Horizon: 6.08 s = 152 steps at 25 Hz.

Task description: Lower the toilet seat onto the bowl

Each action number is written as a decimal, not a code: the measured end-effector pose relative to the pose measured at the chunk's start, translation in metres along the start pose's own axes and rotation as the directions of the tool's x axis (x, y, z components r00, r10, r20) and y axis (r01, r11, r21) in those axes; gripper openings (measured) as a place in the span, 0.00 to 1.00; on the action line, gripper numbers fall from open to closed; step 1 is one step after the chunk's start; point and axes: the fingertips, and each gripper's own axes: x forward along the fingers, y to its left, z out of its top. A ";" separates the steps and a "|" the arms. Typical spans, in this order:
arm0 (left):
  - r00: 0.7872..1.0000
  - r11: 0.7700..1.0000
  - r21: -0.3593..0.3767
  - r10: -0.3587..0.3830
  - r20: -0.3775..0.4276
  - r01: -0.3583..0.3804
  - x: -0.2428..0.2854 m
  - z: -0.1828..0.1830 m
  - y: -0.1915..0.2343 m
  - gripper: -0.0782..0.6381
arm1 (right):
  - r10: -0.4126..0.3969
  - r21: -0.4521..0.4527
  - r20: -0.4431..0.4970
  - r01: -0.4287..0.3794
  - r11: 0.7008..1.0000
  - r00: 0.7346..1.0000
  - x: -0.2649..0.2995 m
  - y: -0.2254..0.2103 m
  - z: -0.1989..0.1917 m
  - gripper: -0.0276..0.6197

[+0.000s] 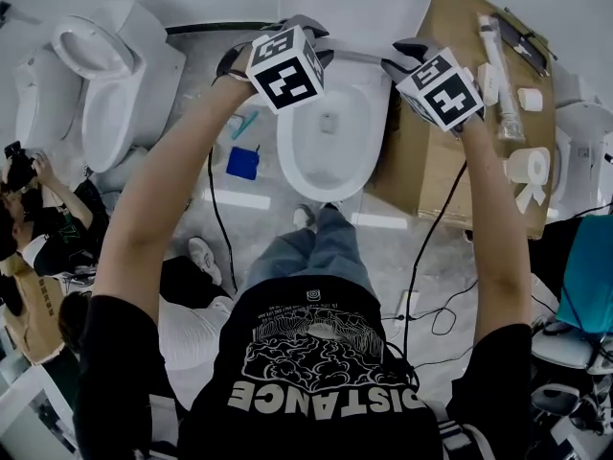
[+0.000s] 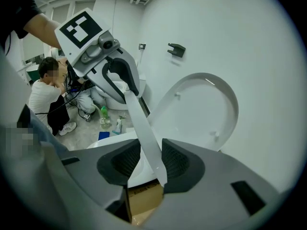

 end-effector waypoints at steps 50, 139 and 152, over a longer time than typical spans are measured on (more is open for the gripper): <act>0.977 0.996 0.090 0.023 -0.211 -0.004 0.016 -0.099 -0.205 0.31 | 0.120 -0.242 0.016 -0.112 0.964 0.993 0.011 0.191 -0.106 0.28; 0.972 0.981 0.174 -0.038 -0.232 0.080 0.165 -0.259 -0.392 0.32 | 0.127 -0.162 -0.167 -0.154 0.975 0.978 0.172 0.352 -0.287 0.27; 0.997 0.982 -0.188 -0.003 -0.074 -0.011 0.066 -0.183 -0.362 0.22 | 0.046 0.073 -0.041 -0.043 0.996 0.998 0.073 0.346 -0.204 0.14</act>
